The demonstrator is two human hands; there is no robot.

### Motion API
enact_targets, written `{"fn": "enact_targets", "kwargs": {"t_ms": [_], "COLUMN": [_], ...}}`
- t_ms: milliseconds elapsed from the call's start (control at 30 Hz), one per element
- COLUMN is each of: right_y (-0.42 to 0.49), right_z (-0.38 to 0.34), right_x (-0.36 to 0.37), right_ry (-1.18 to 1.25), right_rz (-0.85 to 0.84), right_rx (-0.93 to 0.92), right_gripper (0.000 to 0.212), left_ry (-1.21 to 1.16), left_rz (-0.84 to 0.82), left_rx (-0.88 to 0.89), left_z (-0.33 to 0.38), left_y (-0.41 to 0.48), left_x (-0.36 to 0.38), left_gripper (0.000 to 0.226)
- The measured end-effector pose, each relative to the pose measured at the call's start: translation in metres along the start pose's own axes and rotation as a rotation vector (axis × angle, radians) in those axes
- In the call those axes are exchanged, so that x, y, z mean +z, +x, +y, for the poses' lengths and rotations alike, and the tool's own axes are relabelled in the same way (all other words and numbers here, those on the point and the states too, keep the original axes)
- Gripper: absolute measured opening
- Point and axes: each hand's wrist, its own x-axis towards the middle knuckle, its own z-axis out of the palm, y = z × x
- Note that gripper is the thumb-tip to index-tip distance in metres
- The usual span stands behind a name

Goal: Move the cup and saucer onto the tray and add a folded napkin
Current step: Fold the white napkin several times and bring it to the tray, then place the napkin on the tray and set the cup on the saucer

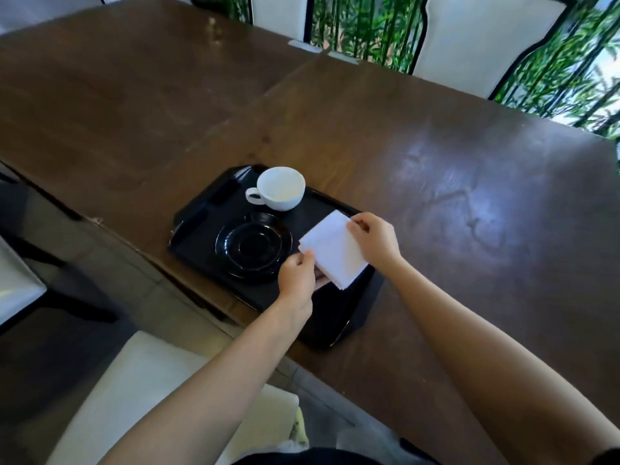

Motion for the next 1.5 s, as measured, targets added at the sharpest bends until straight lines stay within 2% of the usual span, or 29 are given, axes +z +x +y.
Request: {"fn": "enact_targets", "kwargs": {"t_ms": [200, 333, 567, 833, 900, 1000, 1067, 1100, 1267, 1500], "right_y": [0.003, 0.008, 0.014, 0.019, 0.018, 0.011, 0.002, -0.003, -0.022, -0.022], "right_z": [0.006, 0.004, 0.012, 0.019, 0.019, 0.018, 0.019, 0.020, 0.033, 0.035], "right_x": [0.031, 0.042, 0.046, 0.043, 0.042, 0.043, 0.043, 0.043, 0.044, 0.046], "right_ry": [-0.241, -0.318, -0.369, -0.347, -0.382, -0.491, -0.526, -0.555, -0.664, -0.711], "right_rz": [-0.160, -0.209, -0.232, -0.224, -0.248, -0.325, -0.364, -0.388, -0.508, -0.570], "right_rx": [-0.058, -0.093, -0.095, -0.142, -0.162, -0.268, -0.342, -0.368, -0.367, -0.357], "right_gripper": [0.023, 0.027, 0.026, 0.023, 0.030, 0.054, 0.070, 0.077, 0.104, 0.111], "left_ry": [-0.038, -0.029, 0.101, 0.284, 0.489, 0.991, 1.134, 1.193, 1.465, 1.559], "left_rz": [0.017, 0.042, -0.027, -0.102, -0.114, -0.058, -0.054, -0.080, -0.177, -0.198], "left_rx": [-0.213, -0.325, -0.339, -0.411, -0.282, 0.250, 0.589, 0.672, 0.680, 0.682], "left_z": [-0.010, -0.009, -0.006, 0.004, 0.004, 0.004, 0.000, -0.003, -0.035, -0.048], "left_y": [0.012, 0.022, 0.031, 0.019, 0.015, 0.013, 0.014, 0.016, 0.028, 0.031], "left_x": [-0.017, -0.023, -0.029, -0.036, -0.039, -0.046, -0.045, -0.044, -0.048, -0.055], "left_gripper": [0.023, 0.026, 0.030, 0.024, 0.026, 0.031, 0.035, 0.038, 0.045, 0.051]}}
